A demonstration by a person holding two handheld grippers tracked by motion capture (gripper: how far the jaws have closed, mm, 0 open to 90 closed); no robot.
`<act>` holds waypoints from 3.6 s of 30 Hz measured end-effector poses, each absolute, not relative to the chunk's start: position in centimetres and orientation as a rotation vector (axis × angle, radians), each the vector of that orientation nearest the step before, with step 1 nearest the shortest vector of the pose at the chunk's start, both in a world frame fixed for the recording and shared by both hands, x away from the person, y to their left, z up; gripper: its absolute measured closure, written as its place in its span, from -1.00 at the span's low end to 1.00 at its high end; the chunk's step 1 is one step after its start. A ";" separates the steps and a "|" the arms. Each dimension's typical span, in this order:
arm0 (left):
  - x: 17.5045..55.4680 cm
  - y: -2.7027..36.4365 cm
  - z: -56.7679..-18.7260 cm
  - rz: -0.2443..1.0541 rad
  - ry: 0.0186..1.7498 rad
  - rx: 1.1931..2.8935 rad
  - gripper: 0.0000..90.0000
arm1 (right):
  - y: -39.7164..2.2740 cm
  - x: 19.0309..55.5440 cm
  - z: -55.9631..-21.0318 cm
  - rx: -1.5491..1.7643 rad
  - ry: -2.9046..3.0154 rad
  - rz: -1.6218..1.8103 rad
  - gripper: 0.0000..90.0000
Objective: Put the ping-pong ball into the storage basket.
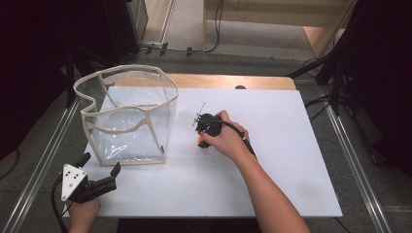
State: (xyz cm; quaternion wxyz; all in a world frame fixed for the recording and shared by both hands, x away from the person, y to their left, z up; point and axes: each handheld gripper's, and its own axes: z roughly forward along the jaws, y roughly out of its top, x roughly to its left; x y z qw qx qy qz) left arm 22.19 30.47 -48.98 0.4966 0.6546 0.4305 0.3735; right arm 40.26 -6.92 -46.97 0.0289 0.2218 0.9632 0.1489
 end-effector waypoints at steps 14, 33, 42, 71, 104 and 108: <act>22.2 30.5 -49.0 0.901 1.042 1.586 -1.00 | -7.1 40.2 -43.9 0.635 2.965 0.510 0.06; 22.2 30.4 -49.0 0.902 1.041 1.585 -1.00 | -6.9 40.2 -40.3 0.595 2.961 0.546 0.06; 22.2 30.4 -49.0 0.902 1.041 1.586 -1.00 | -7.1 40.4 -39.2 0.587 2.984 0.573 0.06; 22.1 30.4 -49.0 0.898 1.039 1.586 -1.00 | -6.5 40.9 -35.3 0.522 3.009 0.601 0.06; 22.2 30.5 -49.0 0.890 1.040 1.587 -1.00 | -5.3 41.8 -31.1 0.475 3.012 0.637 0.06; 22.2 30.5 -49.0 0.889 1.040 1.587 -1.00 | -5.2 41.9 -30.8 0.471 3.015 0.643 0.06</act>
